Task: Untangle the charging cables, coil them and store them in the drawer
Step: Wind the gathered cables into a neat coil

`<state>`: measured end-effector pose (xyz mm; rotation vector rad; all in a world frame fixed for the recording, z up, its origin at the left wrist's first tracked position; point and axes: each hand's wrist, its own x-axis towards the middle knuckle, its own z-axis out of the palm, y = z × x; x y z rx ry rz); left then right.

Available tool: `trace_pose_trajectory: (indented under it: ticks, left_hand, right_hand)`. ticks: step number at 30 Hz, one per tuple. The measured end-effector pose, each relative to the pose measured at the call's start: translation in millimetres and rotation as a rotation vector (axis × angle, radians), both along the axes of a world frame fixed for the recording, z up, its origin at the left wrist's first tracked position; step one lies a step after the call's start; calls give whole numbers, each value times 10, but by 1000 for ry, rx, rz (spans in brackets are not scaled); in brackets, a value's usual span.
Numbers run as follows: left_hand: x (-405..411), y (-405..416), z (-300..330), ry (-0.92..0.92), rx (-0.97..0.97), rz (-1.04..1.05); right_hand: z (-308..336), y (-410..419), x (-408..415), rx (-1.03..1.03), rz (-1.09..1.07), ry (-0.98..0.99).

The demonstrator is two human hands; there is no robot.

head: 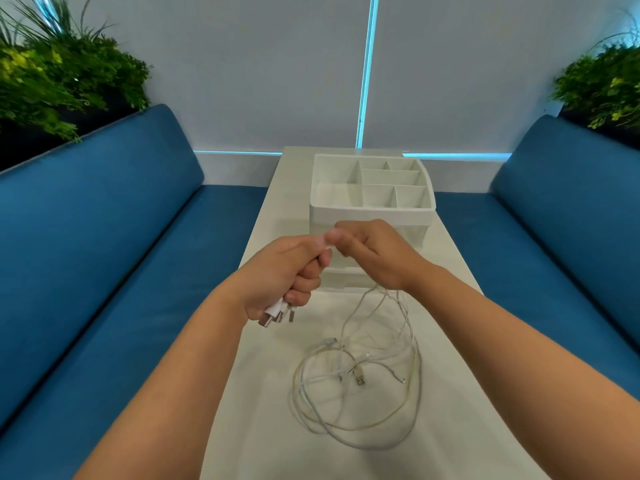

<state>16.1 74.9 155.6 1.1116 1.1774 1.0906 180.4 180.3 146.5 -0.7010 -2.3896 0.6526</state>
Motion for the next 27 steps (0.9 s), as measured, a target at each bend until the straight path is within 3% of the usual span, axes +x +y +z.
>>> trace_pose_trajectory:
  ticks: [7, 12, 18, 22, 27]
  left_hand:
    - [-40, -101, -71, -160, 7, -47]
    - [-75, -52, -53, -70, 54, -168]
    - [-31, 4, 24, -398, 8, -244]
    - [167, -12, 83, -377, 86, -50]
    - [179, 12, 149, -526, 188, 156]
  right_hand:
    - [16, 11, 64, -208, -40, 138]
    - [210, -28, 58, -379, 37, 221]
    - [356, -58, 33, -412, 86, 259]
    - [258, 7, 19, -438, 44, 319]
    - [-273, -43, -16, -350, -21, 257]
